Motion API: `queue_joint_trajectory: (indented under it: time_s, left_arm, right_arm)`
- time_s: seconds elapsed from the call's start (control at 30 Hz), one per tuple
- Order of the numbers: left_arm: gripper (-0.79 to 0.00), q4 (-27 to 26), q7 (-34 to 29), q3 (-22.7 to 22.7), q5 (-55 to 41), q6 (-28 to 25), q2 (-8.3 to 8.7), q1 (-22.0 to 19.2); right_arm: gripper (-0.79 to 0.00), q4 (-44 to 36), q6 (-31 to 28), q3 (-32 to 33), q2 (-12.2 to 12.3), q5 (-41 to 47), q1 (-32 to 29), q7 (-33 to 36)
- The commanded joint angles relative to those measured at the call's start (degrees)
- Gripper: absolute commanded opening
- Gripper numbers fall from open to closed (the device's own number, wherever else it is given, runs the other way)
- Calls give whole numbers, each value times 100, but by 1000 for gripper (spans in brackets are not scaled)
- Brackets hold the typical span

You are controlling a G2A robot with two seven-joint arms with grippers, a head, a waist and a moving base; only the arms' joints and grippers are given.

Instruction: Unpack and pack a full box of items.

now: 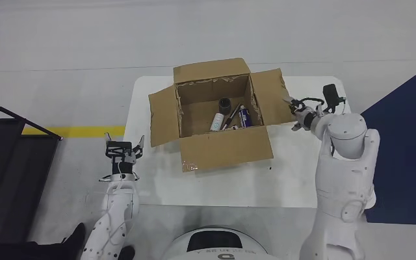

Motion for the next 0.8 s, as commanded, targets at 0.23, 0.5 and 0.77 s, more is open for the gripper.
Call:
queue_joint_trajectory:
  time_s: [0.23, 0.5, 0.77]
  left_arm:
    - [0, 216, 163, 26, 128, 190, -24, 51]
    - [0, 274, 291, 32, 146, 303, -45, 141]
    - [0, 273, 419, 20, 162, 374, -61, 246]
  right_arm:
    - [0, -61, -273, 533, 81, 1853, 16, 689]
    - [0, -439, -852, 421, 117, 3061, -251, 602]
    - [0, -855, -1084, -349, 172, 2904, -421, 195]
